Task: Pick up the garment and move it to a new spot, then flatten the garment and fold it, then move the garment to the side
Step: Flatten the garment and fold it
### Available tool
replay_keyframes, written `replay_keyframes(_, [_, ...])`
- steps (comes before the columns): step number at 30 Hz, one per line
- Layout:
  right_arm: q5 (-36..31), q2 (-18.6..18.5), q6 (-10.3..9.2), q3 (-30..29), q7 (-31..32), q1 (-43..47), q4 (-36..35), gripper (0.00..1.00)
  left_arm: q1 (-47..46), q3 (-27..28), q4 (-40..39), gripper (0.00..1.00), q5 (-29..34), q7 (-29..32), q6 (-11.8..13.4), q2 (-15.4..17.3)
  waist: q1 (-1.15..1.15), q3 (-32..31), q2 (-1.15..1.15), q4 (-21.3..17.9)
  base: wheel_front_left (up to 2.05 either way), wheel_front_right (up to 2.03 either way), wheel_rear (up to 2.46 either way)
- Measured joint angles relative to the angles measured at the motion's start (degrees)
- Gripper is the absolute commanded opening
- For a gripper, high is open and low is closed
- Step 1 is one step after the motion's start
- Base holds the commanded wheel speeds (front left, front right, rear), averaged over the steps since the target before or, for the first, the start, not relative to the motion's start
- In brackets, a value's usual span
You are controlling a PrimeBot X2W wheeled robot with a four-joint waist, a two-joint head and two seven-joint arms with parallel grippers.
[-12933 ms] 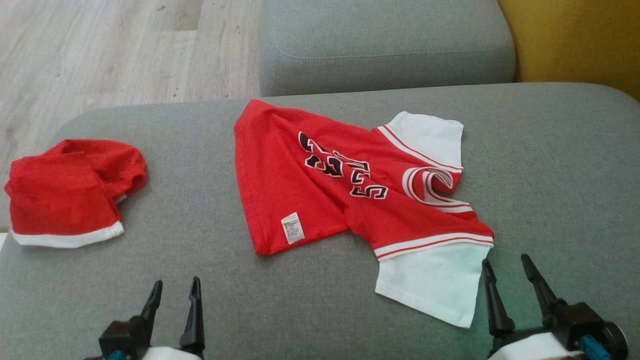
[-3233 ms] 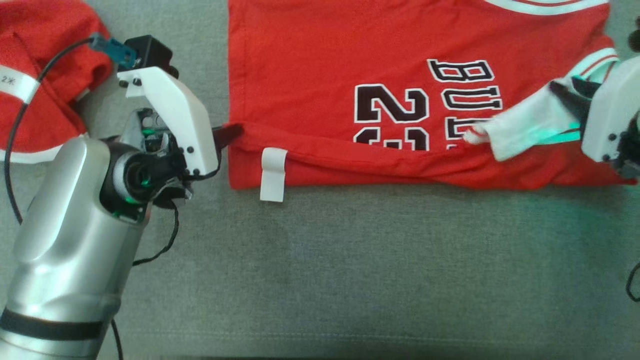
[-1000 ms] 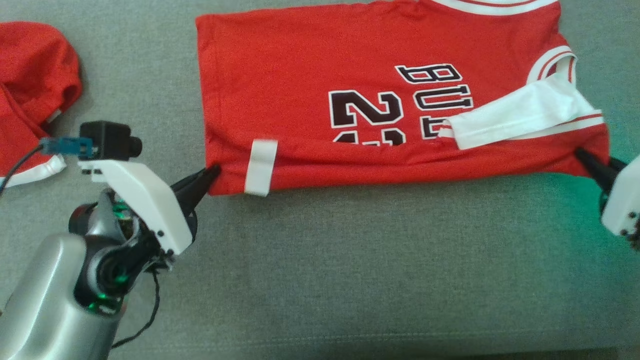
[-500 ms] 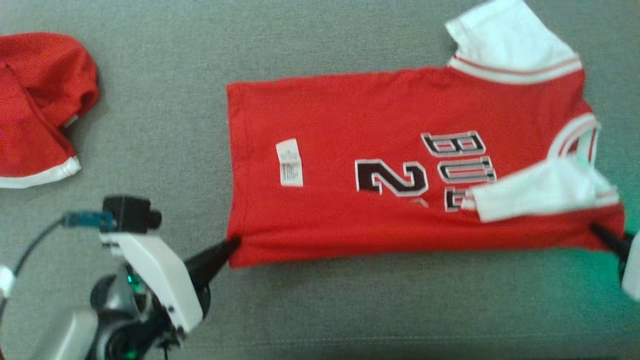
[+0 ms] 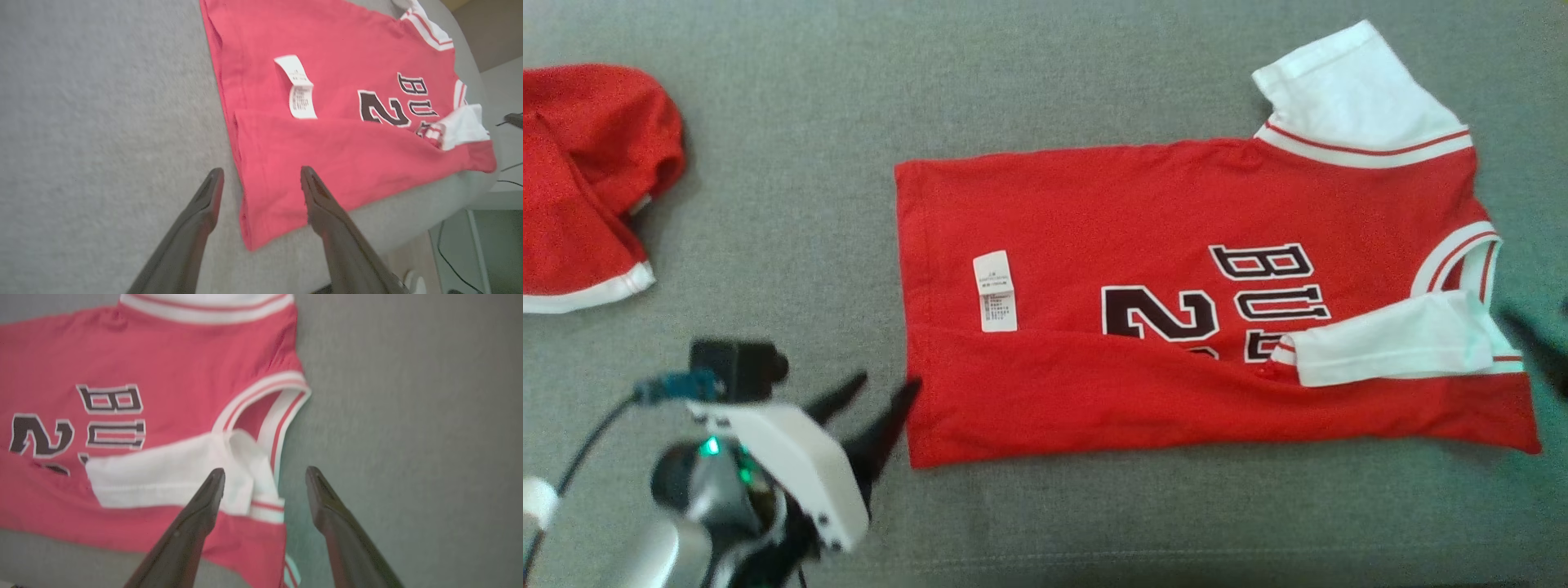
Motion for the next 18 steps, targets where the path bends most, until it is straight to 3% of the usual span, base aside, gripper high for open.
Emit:
replay_keyframes(4, [-4.1,-0.9,0.00,0.0,-2.4,-13.1,1.0,1.00,-9.3,0.5,1.3,1.00,1.7,-1.1,0.8,-2.0,0.00,2.5,0.00,0.5,0.00,0.00,0.00])
replay_keyframes(9, [-12.8,0.4,0.00,5.0,-4.1,-30.2,8.4,1.00,-26.4,-1.7,12.5,1.00,7.0,-2.6,0.5,-5.5,0.00,7.2,0.00,2.0,0.00,0.00,0.00])
replay_keyframes(13, [-17.1,2.3,0.00,9.3,-4.3,-38.5,17.6,1.00,-33.5,-4.9,21.3,1.00,8.4,-2.5,-1.9,-8.3,0.02,10.8,0.00,3.8,0.00,0.00,0.00])
replay_keyframes(18, [-19.8,2.4,0.00,10.8,-5.8,-42.4,26.4,1.00,-36.9,-7.8,27.7,1.00,9.0,-2.5,-4.7,-10.4,0.01,13.0,0.00,6.8,0.00,0.00,0.00])
